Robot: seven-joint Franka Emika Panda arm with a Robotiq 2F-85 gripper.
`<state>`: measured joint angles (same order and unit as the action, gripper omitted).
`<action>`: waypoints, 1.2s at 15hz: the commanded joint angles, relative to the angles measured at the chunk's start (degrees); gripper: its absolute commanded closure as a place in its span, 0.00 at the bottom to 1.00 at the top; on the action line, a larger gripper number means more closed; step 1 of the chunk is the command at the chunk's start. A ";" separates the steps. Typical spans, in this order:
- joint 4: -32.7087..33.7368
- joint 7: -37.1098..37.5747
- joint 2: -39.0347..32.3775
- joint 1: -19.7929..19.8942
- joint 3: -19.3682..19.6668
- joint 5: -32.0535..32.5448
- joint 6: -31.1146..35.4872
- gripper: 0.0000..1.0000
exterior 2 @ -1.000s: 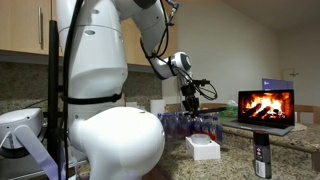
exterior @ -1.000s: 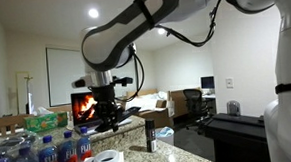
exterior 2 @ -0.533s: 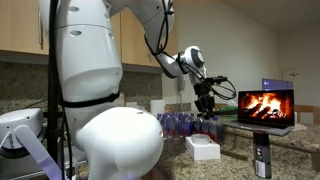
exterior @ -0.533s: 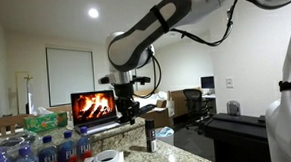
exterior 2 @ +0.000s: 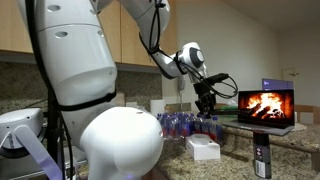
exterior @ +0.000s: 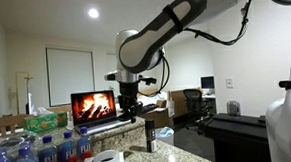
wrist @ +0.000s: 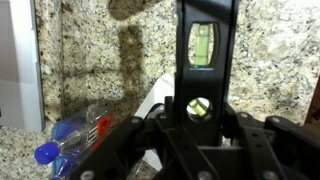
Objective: Put the bottle on the can, then pick the black object and put it on the can, then pick the clear tape and put it on the counter
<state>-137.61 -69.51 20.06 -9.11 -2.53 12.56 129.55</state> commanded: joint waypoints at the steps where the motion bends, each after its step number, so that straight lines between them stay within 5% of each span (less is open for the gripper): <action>1: 0.11 0.04 -0.01 -0.14 0.11 0.03 -0.15 0.82; 12: 12.47 -9.73 -4.72 3.77 10.17 -5.48 -11.81 0.82; 17: 10.74 -5.06 -5.45 6.41 10.01 -4.71 -4.03 0.82; 18: 12.85 -7.13 -6.37 6.10 9.98 -5.83 -7.94 0.57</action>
<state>-124.90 -76.32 13.74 -4.45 8.83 7.16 121.85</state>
